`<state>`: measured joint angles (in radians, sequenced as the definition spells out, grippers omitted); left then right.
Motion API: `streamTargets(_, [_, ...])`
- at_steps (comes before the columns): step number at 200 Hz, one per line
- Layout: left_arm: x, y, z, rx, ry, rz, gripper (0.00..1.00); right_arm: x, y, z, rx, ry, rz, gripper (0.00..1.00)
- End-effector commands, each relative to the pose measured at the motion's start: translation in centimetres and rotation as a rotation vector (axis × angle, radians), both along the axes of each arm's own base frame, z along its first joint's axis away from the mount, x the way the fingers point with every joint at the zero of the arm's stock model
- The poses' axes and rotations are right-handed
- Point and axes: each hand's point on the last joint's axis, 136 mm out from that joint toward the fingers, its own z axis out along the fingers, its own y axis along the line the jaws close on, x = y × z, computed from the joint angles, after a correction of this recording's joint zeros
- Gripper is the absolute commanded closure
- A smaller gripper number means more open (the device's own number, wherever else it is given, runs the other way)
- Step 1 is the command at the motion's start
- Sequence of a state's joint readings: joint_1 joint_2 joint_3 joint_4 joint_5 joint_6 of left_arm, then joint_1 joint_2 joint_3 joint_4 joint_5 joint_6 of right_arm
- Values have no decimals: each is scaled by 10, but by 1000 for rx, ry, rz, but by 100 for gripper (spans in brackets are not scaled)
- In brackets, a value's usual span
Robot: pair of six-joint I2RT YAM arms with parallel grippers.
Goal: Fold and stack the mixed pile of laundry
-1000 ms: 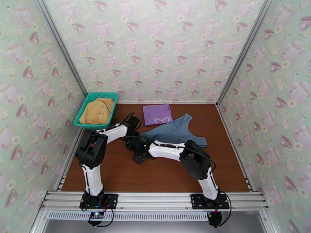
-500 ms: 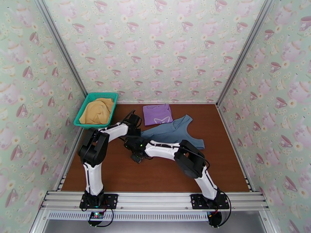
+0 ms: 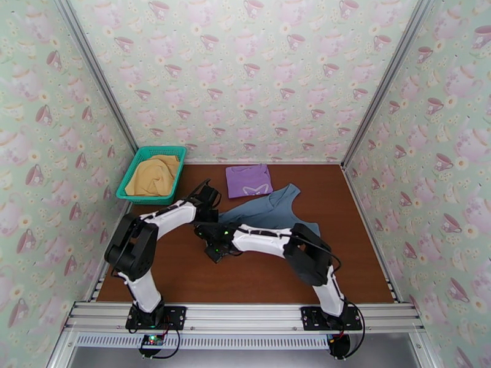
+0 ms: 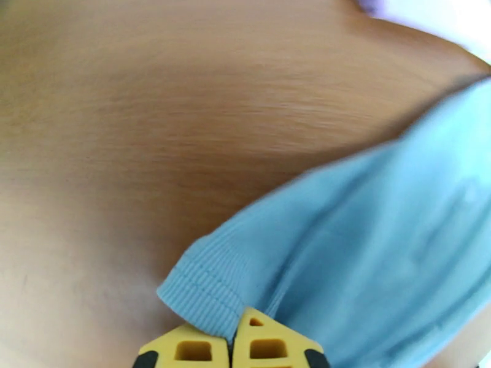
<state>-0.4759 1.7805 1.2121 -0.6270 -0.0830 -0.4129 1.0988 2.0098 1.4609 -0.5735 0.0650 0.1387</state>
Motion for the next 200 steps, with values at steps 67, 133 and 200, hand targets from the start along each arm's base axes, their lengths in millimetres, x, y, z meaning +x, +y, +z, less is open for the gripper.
streamTargets(67, [39,-100,71,77,-61,-209,100,40,-154,37,68,-127,-474,100])
streamTargets(133, [76,-153,21,156,5,-279,100,57,-214,-4,6,-115,-620,100])
streamTargets(200, [93,-186,4,54,-43,-328,60,64,-225,-27,-55,-124,-696,95])
